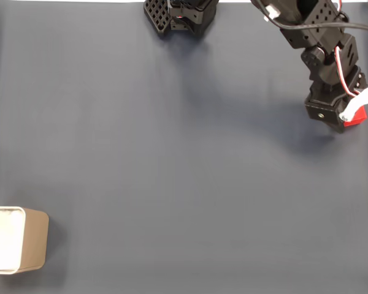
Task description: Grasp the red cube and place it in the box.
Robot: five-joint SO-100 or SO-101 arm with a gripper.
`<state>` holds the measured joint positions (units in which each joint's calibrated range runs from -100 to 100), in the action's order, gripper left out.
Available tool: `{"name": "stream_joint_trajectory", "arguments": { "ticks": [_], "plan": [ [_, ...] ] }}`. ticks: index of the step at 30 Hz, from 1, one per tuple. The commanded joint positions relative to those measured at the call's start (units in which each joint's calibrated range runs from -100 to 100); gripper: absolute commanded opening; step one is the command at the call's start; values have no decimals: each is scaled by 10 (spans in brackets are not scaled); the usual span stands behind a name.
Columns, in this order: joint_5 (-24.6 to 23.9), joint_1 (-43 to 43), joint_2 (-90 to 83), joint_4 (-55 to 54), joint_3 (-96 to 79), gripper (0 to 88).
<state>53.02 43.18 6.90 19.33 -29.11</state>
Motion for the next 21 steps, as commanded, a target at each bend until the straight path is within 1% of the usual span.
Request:
{"name": "stream_joint_trajectory", "arguments": {
  "ticks": [1, 11, 21],
  "plan": [
    [-11, -14, 2, -8, 42, 392],
    [-12, -10, 8, -1, 40, 394],
    [-2, -3, 0, 3, 29, 397]
  ]
}}
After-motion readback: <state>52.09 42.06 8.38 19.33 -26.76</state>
